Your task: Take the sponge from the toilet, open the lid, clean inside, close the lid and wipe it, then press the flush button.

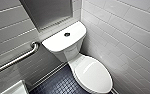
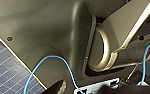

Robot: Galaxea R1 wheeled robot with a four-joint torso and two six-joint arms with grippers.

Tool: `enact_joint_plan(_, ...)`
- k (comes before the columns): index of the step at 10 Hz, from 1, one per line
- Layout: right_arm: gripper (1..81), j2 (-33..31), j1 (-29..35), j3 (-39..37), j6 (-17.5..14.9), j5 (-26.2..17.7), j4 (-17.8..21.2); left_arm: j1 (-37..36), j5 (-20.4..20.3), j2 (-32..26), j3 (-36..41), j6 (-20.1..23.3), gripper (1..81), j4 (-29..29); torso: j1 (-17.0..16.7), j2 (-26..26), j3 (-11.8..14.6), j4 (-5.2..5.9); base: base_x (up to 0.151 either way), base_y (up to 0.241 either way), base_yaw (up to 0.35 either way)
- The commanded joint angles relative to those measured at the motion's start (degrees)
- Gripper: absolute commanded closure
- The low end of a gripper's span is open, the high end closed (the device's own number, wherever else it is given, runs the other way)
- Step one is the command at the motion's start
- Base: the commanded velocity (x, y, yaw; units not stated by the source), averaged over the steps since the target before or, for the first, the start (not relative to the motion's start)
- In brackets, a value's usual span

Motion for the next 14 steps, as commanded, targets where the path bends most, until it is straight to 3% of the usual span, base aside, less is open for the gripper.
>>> enact_joint_plan(1, 81.1, 3.56, -5.24, -7.01, -0.17, 0.18, -0.83, 2.09, 5.08, -0.58, 0.78, 0.30, 1.0, 0.26, -3.65, 5.68, 5.09, 0.00, 0.000, 0.000, 0.000)
enact_joint_plan(7, 81.1, 15.87, -9.73, -21.42, -0.44, 0.36, -2.40, 2.26, 5.17, -0.23, 0.42, 0.21, 1.0, 0.34, -11.95, 18.27, 17.33, 0.00, 0.000, 0.000, 0.000)
enact_joint_plan(14, 81.1, 24.31, -12.72, -29.78, -0.61, 0.36, -6.09, 2.96, 5.17, -0.05, 0.16, 0.30, 1.0, 0.26, -21.57, 32.77, 32.27, 0.00, 0.000, 0.000, 0.000)
